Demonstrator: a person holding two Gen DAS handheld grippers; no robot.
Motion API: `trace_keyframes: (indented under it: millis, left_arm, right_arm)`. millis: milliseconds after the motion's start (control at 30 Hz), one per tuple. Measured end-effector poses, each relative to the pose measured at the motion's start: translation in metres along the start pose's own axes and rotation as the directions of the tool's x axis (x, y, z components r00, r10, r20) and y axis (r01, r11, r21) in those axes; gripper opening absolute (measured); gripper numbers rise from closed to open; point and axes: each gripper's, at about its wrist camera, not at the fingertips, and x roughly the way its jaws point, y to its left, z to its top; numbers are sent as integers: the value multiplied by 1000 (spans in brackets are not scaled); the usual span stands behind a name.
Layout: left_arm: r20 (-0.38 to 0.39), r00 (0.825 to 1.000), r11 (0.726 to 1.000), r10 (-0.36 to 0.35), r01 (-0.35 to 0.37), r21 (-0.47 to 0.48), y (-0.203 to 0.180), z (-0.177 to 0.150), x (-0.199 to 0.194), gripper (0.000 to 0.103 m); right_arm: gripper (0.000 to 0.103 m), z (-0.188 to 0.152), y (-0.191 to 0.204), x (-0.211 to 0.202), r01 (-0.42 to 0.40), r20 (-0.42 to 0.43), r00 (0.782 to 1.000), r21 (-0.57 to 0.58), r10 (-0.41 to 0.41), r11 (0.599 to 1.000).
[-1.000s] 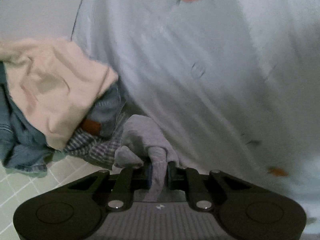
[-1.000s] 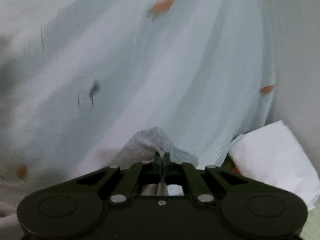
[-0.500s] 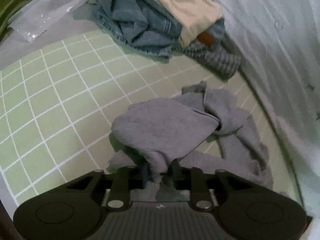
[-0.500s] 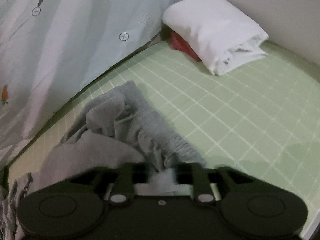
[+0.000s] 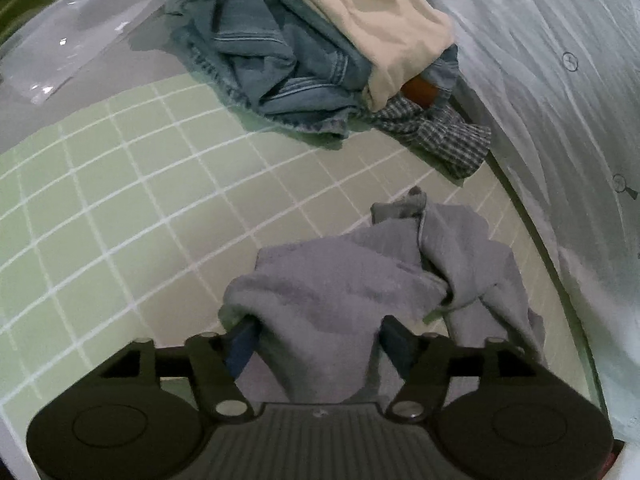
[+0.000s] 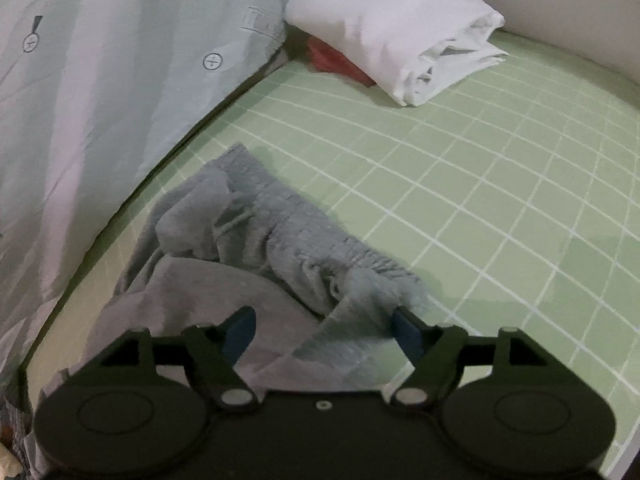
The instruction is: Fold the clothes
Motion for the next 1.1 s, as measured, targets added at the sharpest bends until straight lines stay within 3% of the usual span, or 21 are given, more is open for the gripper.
trace_keyframes:
  millis: [200,267,300,333,467,567,767,1100]
  left_arm:
    - [-9,1000,999,4,-5,-43,1,8,16,68]
    - [-5,1000,998,4,-4,-70,2,8,19,42]
    - [-5,1000,997,-2,2,-76,3,9,19,14]
    - [3,1000,997,-4,5,-78,3,10,18,9]
    - [103,994,997,26,-18,-76,8,19,-6,7]
    - [177,980,988,89,-65,-140,34,29,-28,6]
    - [301,924,946,234,-145,-292,90,50,-71,7]
    - [270,941,942,203,-113,-315,91,35,-55,7]
  right_arm:
    - [80,-6,-2,9,4,-40,999,54,-2,999]
    - [80,-8,-3,11,6,-48,999,64,-3,998]
    - [80,-9,-3,10,6,-48,999,63,-3,998]
    - [80,-10,-4,9,8,-47,999,63,-5,998]
    - [81,-13,-8,9,15,-52,999,71,-12,997]
    - [81,-13,-9,8,18,-55,998,66,-15,998]
    - [81,-10,-9,9,-2,-49,999,67,6,998]
    - [83,3,-25,19,-43,-26,998,229,50,972]
